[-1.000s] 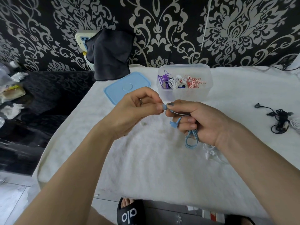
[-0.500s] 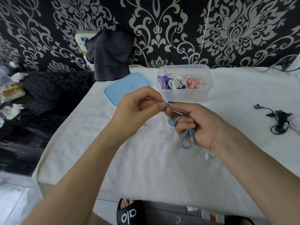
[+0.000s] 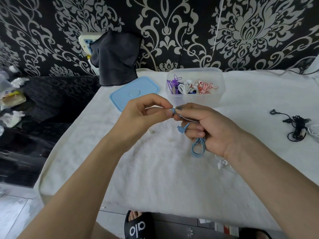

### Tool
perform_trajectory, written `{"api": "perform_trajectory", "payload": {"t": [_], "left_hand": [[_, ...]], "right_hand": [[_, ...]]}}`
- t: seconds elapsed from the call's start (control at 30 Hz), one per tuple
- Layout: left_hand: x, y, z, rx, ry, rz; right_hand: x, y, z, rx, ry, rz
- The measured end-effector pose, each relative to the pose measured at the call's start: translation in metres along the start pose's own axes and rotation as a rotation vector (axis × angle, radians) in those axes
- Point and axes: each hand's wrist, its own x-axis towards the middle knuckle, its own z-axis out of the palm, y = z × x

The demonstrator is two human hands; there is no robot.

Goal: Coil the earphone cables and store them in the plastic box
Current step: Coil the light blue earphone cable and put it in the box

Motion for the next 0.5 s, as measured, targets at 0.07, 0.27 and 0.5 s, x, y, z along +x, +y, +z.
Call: {"api": "perform_trajectory", "payload": {"t": [0.07,0.27,0.5], "left_hand": [[0.0009,-0.0011,-0.0007,-0.019,-0.001,0.008],[0.0041,-0.0008,0.0000,-0.167,-0.055,-0.041],[0.0059,-0.0021,0.0027,-0.256,-0.061,-0.070]], "right_hand": [[-0.0007,-0.0001,0.0008,-0.010,0.000,-0.022],[-0.0022,-0.0003,0.0027,-0.015,0.006,-0.056],[0.0003,0.0021,0.0033,0.035,0.040,-0.012]]}}
